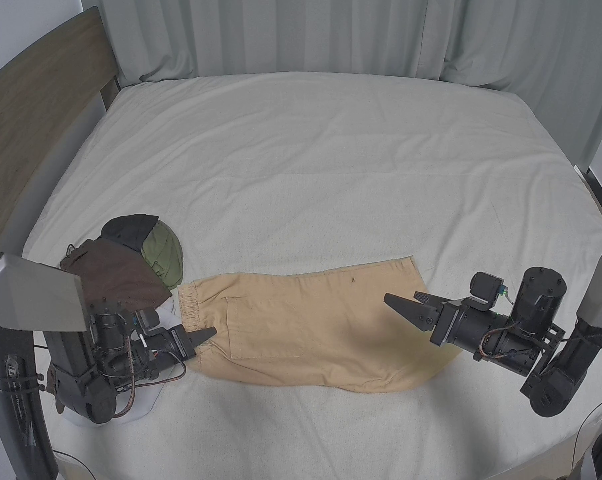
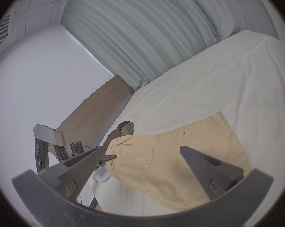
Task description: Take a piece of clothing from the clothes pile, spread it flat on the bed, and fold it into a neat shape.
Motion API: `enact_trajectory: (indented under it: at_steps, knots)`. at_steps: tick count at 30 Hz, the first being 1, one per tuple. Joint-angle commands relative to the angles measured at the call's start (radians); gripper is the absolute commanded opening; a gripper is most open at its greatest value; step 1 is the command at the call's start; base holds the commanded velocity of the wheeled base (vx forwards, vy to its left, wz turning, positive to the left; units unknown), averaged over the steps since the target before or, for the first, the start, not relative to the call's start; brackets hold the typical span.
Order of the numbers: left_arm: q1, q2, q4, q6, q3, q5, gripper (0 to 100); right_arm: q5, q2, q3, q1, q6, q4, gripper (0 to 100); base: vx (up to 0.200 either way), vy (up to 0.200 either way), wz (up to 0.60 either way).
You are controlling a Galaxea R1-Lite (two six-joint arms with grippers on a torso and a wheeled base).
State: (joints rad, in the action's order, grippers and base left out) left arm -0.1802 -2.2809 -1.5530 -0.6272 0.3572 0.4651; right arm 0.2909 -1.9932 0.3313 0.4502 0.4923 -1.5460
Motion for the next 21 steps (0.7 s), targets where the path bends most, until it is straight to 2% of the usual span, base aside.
enact_trajectory:
  at_steps: [1,8,15,21]
  knots:
    - [0.021,0.034,-0.004,0.008,-0.018,0.013,0,0.001,-0.001,0.0,0.001,0.0,0.0,100,0.0,0.0,0.0]
    - [0.056,0.034,-0.002,0.093,-0.06,0.076,0,0.001,-0.001,0.0,0.001,0.0,0.0,100,0.0,0.0,0.0]
    - [0.061,0.035,-0.002,0.101,-0.078,0.092,0,0.001,-0.001,0.0,-0.002,0.0,0.0,100,0.0,0.0,0.0]
    - [0.099,0.047,-0.002,0.139,-0.089,0.135,0,0.001,-0.001,0.0,-0.002,0.0,0.0,100,0.0,0.0,0.0]
